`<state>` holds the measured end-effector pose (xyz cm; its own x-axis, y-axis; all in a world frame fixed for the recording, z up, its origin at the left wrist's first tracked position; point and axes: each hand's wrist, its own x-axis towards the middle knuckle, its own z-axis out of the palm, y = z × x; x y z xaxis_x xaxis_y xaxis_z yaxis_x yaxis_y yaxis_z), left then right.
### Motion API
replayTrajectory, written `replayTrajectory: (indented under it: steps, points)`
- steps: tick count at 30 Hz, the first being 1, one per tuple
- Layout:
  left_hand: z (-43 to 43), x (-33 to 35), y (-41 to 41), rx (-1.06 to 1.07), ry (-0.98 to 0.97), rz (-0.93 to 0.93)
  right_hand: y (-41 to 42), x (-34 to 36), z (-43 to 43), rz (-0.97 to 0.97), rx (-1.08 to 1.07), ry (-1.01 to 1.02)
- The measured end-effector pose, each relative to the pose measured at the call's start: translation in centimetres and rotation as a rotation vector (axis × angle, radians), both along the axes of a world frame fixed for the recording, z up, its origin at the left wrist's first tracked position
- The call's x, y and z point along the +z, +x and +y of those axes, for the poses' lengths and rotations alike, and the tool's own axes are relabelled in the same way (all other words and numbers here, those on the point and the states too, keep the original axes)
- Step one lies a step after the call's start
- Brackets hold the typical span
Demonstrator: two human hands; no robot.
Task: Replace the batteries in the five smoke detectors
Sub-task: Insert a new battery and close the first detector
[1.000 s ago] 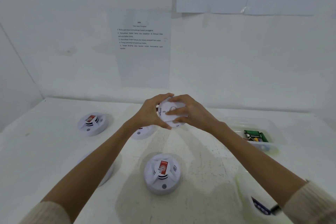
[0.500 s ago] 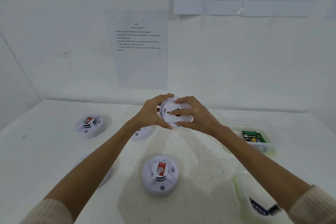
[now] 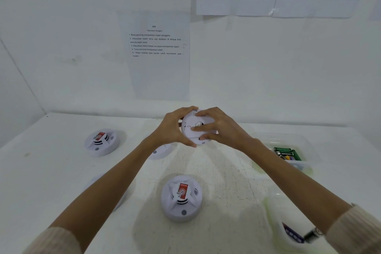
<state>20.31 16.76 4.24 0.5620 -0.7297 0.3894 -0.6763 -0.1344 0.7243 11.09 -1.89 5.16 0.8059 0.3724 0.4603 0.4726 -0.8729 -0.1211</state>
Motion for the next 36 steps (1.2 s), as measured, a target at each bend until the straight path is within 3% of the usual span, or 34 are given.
replayTrajectory:
  steps: [5,14,21,27,32,36]
  points:
    - [-0.3,0.3,-0.1,-0.008,-0.031,-0.02,0.1,-0.3,0.1,-0.119,-0.097,0.177]
    - [-0.2,0.3,-0.2,0.002,-0.023,-0.002,-0.6,-1.0,1.2,-0.041,-0.12,0.557]
    - [-0.2,1.1,-0.1,-0.001,-0.026,0.001,-0.2,-0.9,0.1,-0.124,-0.16,0.425]
    - [-0.7,1.1,-0.3,-0.01,-0.035,0.023,-0.3,-1.3,-1.4,0.044,-0.106,0.629]
    - [-0.9,1.0,-0.5,-0.028,-0.029,0.05,-0.4,-1.1,-2.1,0.048,-0.092,0.58]
    - [-1.1,1.3,-0.8,-0.01,-0.037,0.048,-0.6,-0.9,-2.1,0.036,-0.096,0.652]
